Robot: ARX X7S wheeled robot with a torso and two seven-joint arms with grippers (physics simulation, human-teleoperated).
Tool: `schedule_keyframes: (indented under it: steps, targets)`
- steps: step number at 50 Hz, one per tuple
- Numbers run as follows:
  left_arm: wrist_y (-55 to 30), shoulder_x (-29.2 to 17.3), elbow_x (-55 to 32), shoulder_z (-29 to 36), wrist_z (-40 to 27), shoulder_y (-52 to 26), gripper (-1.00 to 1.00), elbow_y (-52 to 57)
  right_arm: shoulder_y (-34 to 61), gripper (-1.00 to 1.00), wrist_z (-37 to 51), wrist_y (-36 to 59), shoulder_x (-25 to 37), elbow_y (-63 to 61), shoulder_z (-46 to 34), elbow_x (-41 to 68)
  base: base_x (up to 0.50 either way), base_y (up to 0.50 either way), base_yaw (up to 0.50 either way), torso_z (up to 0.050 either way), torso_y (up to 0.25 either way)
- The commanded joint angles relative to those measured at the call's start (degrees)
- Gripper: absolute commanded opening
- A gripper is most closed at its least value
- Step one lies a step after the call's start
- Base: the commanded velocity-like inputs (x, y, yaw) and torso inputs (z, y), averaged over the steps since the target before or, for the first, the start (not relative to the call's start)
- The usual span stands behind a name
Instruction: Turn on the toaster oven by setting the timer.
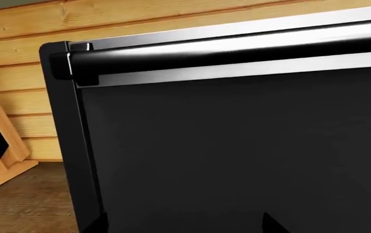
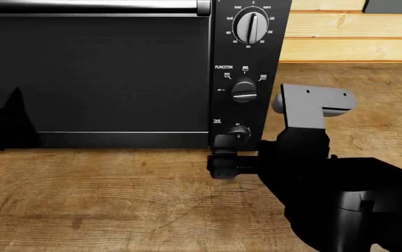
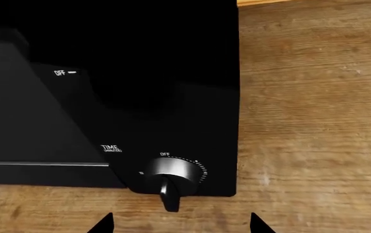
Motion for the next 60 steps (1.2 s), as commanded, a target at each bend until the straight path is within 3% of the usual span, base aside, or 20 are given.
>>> schedule_keyframes:
  steps: [1,14,17,24,50,51,52,53,54,55,56,57,58,60]
  targets:
    - [1.18,-1.03,0.16,-0.5,-0.32,1.01,1.0,-0.58,0.05,1.0,-1.94,-3.11,-1.44,0.88,-4.76,-5.19,0.0,0.0,0.0,0.0,0.0]
    - [4.15,-1.71,4.89,0.32,2.83,3.35,1.0,-1.31,-1.3,1.0,-3.78,-3.24,-2.64,3.25,-7.09,-9.02,0.0,0.0,0.0,0.0,0.0]
    - [2.8,-3.27,-1.97,-6.24,1.0,6.37,1.0,0.36,-1.6,1.0,-3.91,-3.47,-2.61,3.34,-7.27,-9.06,0.0,0.0,0.0,0.0,0.0]
    - [2.84,-4.0,-4.93,-8.28,0.14,7.83,1.0,0.89,-1.54,1.0,-3.73,-3.59,-2.17,3.55,-7.57,-7.99,0.0,0.0,0.0,0.0,0.0]
    - [3.13,-4.29,-5.98,-8.13,-0.79,8.01,1.0,0.43,-2.73,1.0,-4.76,-5.1,-2.24,3.32,-8.98,-11.9,0.0,0.0,0.0,0.0,0.0]
    - [-3.02,-5.28,-5.35,0.46,7.8,-0.3,1.0,-4.89,-2.77,1.0,-5.08,-5.21,-2.59,3.77,-9.13,-12.47,0.0,0.0,0.0,0.0,0.0]
    - [0.18,-1.88,3.25,9.06,9.73,-2.36,1.0,-6.14,-2.7,1.0,-5.1,-5.05,-2.63,3.58,-9.37,-13.38,0.0,0.0,0.0,0.0,0.0]
    - [4.29,0.66,9.94,14.93,4.53,0.15,1.0,-3.99,-3.14,1.0,-5.75,-5.3,-3.02,3.73,-9.56,-14.6,0.0,0.0,0.0,0.0,0.0]
    - [3.73,-2.8,1.34,6.34,-1.17,6.96,1.0,-0.33,-2.93,1.0,-5.6,-4.94,-3.13,3.68,-10.04,-15.99,0.0,0.0,0.0,0.0,0.0]
    - [0.34,-4.25,-2.74,7.54,7.43,2.06,1.0,-3.2,-3.27,1.0,-6.24,-5.17,-3.38,3.89,-10.07,-16.3,0.0,0.0,0.0,0.0,0.0]
    - [3.52,0.91,5.86,14.87,2.3,-2.29,1.0,-5.56,-3.17,1.0,-6.56,-4.97,-3.55,4.05,-10.41,-17.51,0.0,0.0,0.0,0.0,0.0]
    - [5.22,1.48,11.3,17.04,3.21,-3.35,1.0,-6.83,-3.25,1.0,-6.68,-4.97,-3.73,4.05,-10.58,-17.85,0.0,0.0,0.0,0.0,0.0]
    - [5.49,1.32,12.06,17.92,3.64,-3.78,1.0,-7.33,-3.25,1.0,-6.67,-4.96,-3.78,3.94,-10.66,-17.99,0.0,0.0,0.0,0.0,0.0]
    - [8.03,0.5,10.69,12.47,5.13,-0.4,1.0,-5.24,-3.21,1.0,-6.29,-4.85,-3.73,3.3,-10.87,-18.49,0.0,0.0,0.0,0.0,0.0]
